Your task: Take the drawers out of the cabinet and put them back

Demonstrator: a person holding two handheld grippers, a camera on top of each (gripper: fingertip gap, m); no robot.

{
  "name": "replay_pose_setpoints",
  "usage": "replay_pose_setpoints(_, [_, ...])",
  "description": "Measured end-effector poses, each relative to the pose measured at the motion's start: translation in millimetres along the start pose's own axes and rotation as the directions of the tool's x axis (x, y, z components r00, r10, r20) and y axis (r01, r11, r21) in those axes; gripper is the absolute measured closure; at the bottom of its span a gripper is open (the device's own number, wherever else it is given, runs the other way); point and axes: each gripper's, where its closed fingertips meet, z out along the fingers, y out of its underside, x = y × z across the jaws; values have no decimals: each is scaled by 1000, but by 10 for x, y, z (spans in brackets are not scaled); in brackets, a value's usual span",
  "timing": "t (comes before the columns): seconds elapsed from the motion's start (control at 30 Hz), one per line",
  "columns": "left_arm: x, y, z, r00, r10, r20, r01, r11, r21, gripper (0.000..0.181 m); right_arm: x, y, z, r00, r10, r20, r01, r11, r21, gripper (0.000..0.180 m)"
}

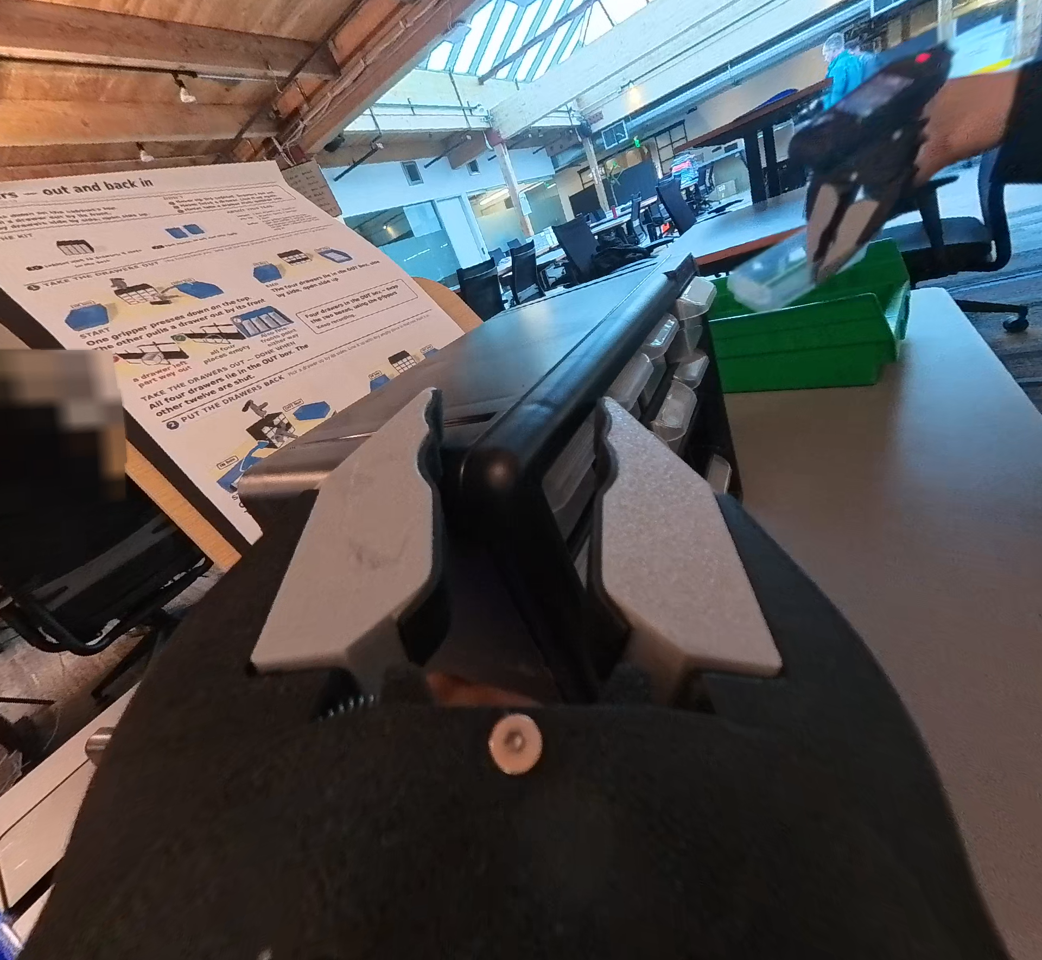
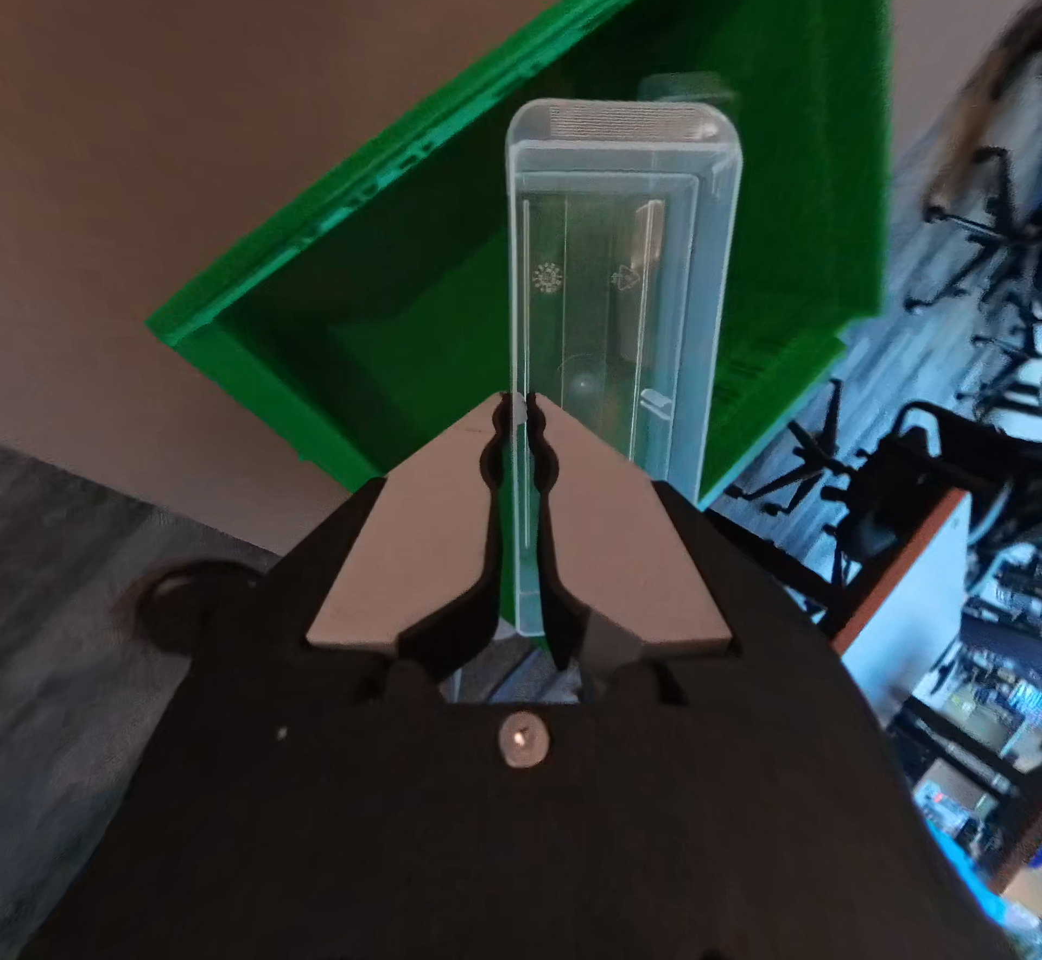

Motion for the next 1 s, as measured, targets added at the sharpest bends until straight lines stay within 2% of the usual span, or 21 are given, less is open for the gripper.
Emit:
replay_pose_setpoints(0.2, [-1, 0, -1, 1000, -1, 1, 1, 1000, -1, 129, -56, -17, 659, 980, -168, 103, 183, 971, -157, 177])
replay_pose_setpoints(0.33, [0, 0, -2, 1000, -1, 1, 1, 1000, -2, 129, 92, 63, 975, 979, -134, 155, 170, 954, -246, 174])
replay_pose_setpoints(0.4, [0, 1, -2, 1000, -1, 1, 1, 1000, -2, 128, 269, 168, 1085, 984, -135, 120, 168, 930, -328, 172])
replay_pose_setpoints(0.47, [0, 1, -2, 1000, -2, 0, 2, 1000, -3, 129, 422, 197, 1146, 990, -122, 78, 142, 917, -373, 159])
replay_pose_setpoints(0.53, [1, 1, -2, 1000, -3, -1, 3, 1000, -3, 129, 465, 105, 1145, 995, -67, 77, 90, 932, -352, 152])
replay_pose_setpoints(0.63, [1, 1, -2, 1000, -4, -1, 4, 1000, -4, 129, 604, 53, 1106, 999, -32, 3, 31, 941, -336, 138])
replay_pose_setpoints(0.83, [1, -3, -3, 1000, -14, -3, 14, 1000, -1, 129, 516, 168, 867, 999, -37, -40, 24, 957, -289, 137])
replay_pose_setpoints(0.93, [1, -4, -2, 1000, -14, -1, 14, 1000, -1, 129, 460, 51, 563, 995, 31, -90, -45, 986, -162, 138])
replay_pose_setpoints(1.0, [1, -4, -2, 1000, -16, -1, 16, 1000, -4, 129, 423, -169, 259, 985, 102, -141, -107, 994, -28, 139])
